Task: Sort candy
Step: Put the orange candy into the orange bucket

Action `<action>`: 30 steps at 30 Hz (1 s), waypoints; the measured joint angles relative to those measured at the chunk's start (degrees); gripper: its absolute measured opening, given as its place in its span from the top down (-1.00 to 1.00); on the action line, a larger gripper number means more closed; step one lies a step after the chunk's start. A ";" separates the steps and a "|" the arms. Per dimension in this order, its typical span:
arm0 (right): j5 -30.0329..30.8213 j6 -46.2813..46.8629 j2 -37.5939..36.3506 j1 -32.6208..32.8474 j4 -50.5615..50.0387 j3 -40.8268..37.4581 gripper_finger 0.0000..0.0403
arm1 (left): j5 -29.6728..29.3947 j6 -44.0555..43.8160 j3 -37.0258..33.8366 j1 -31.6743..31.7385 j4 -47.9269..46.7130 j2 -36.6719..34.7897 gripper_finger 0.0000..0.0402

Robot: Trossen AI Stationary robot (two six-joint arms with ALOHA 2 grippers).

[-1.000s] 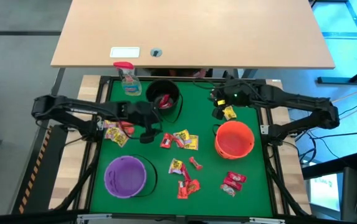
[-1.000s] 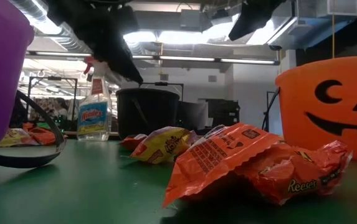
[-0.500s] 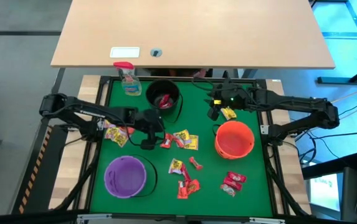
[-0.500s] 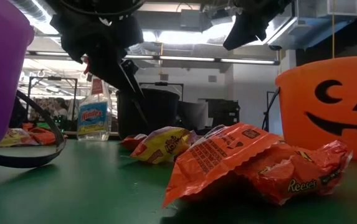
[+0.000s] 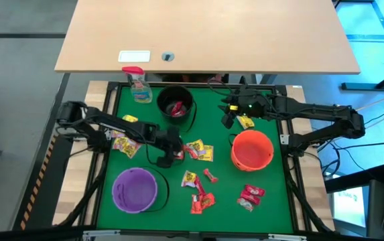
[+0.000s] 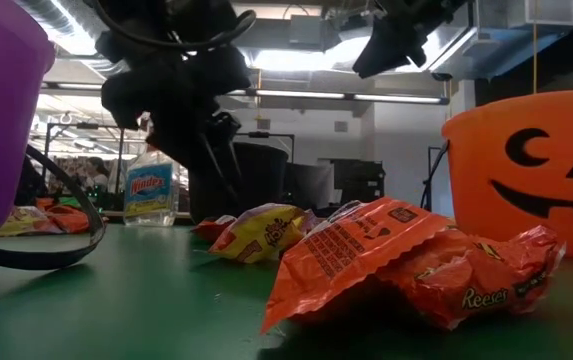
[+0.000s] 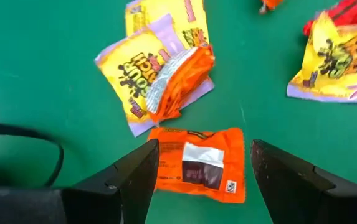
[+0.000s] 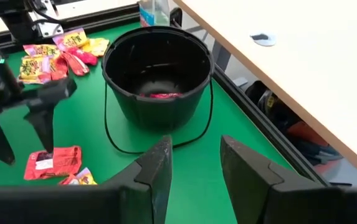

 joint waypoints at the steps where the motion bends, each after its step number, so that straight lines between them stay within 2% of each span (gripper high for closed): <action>1: -0.01 -0.02 0.02 0.00 0.25 0.00 0.34 | -0.49 0.52 0.79 -0.36 -0.80 0.77 -0.21; 6: -0.10 -0.04 0.01 0.00 -0.03 0.00 0.34 | -1.79 0.81 3.84 -1.49 -4.34 3.76 -0.21; 21: -0.15 0.00 0.01 0.04 0.07 0.00 0.34 | -17.04 2.15 4.56 -9.57 -5.27 5.44 -0.38; 30: -0.15 0.02 0.00 0.04 0.09 0.00 0.34 | -15.72 0.32 4.56 -9.48 -3.41 8.01 -0.37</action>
